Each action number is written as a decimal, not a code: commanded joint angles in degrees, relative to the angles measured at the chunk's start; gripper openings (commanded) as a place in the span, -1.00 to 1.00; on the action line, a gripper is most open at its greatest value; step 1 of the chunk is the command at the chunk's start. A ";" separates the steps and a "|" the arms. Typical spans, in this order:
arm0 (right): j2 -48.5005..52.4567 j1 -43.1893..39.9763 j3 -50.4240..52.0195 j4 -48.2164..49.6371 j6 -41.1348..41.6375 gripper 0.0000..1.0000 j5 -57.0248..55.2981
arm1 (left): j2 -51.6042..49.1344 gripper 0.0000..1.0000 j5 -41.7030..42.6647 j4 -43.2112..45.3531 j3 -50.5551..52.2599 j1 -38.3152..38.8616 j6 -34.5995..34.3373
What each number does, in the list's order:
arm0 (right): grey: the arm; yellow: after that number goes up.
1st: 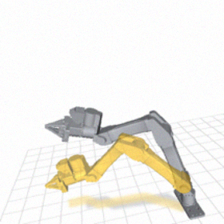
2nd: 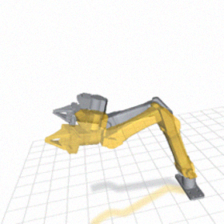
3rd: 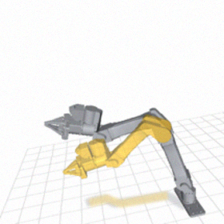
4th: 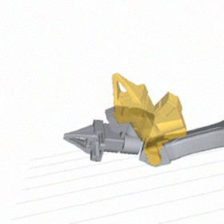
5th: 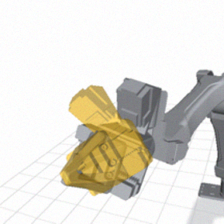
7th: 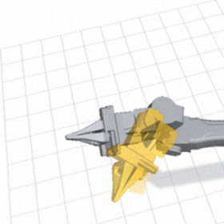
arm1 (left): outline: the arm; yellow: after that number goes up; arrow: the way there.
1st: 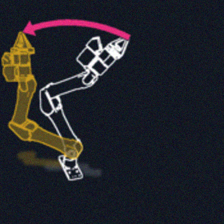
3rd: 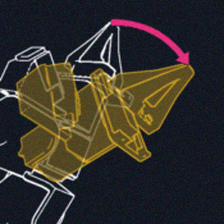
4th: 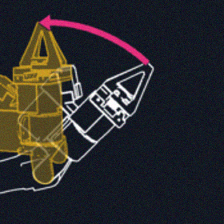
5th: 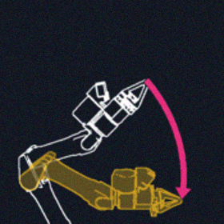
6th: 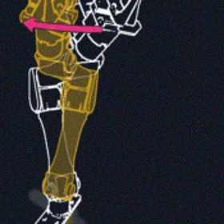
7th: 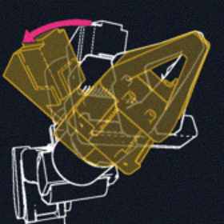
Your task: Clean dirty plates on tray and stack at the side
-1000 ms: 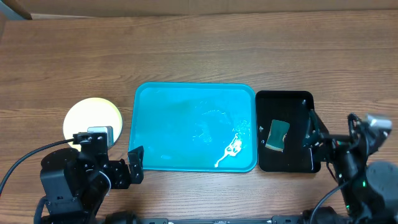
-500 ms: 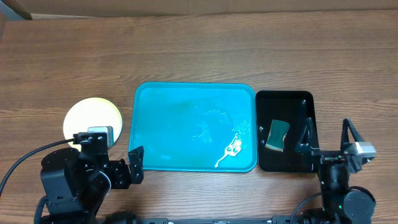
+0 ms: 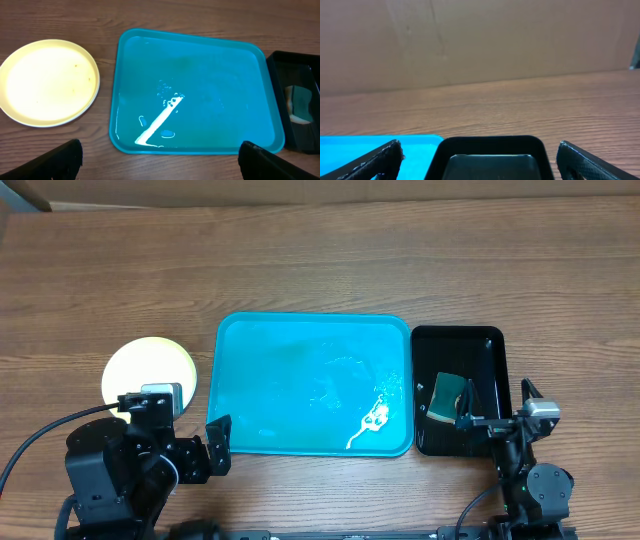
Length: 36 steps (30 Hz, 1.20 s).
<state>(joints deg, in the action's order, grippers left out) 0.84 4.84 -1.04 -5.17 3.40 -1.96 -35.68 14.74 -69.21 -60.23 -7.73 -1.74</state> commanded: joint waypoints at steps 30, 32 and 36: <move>-0.68 -0.37 0.57 0.35 -0.46 1.00 1.01 | 0.09 1.00 -0.13 0.04 0.17 0.26 -1.22; -0.68 -0.37 0.57 0.37 -0.46 1.00 1.01 | 0.68 1.00 -0.48 0.07 0.26 0.26 -0.81; -0.68 -0.37 0.57 0.37 -0.46 1.00 1.01 | 2.86 1.00 -5.25 2.05 1.20 0.39 0.72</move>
<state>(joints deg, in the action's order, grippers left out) 0.84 4.86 -1.04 -5.15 3.18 -1.30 -34.98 12.71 -68.40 -59.99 -7.73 -1.67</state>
